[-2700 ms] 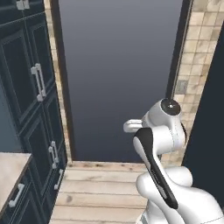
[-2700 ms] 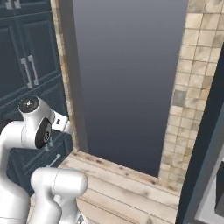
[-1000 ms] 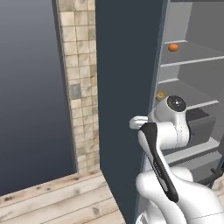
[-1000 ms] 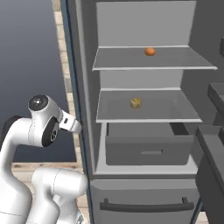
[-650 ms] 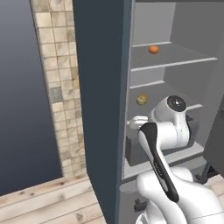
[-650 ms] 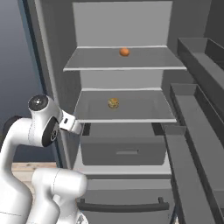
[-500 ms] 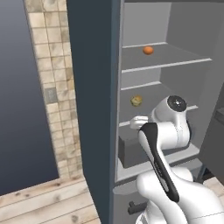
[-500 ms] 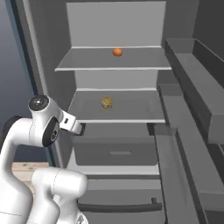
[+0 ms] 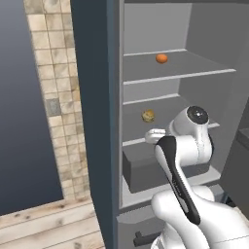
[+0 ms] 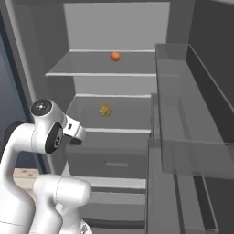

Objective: Pick the egg and butter from the fridge and place them by the bowl for mixing.

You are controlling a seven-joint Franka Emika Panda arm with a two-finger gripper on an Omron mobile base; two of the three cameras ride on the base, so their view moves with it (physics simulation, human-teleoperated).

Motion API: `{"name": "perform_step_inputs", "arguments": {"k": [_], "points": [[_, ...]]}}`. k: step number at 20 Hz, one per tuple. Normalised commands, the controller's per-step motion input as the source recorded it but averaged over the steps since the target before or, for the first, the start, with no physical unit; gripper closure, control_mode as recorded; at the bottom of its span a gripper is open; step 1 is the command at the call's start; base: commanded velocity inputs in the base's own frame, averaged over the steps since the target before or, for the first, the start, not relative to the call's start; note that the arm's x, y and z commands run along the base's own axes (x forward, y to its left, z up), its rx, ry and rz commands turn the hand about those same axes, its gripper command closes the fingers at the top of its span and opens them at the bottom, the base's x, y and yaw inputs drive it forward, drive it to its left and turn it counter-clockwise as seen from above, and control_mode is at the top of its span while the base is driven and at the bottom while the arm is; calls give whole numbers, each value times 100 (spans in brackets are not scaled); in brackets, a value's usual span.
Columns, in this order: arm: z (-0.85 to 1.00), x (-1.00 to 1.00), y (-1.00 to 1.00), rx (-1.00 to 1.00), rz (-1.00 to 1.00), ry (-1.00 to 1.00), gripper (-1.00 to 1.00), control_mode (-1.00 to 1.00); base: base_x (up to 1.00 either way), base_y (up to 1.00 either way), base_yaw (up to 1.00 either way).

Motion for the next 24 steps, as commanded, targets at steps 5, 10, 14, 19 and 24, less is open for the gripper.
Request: {"name": "perform_step_inputs", "arguments": {"k": [5,10,14,19,24], "points": [[0,0,0,0,0,0,-100,100,52,-21,19],[0,0,0,0,0,0,-100,100,41,-18,14],[0,0,0,0,0,0,-100,100,22,-11,5],[0,0,0,0,0,0,-100,100,0,0,0],[0,0,0,0,0,0,-100,100,0,0,0]]}}
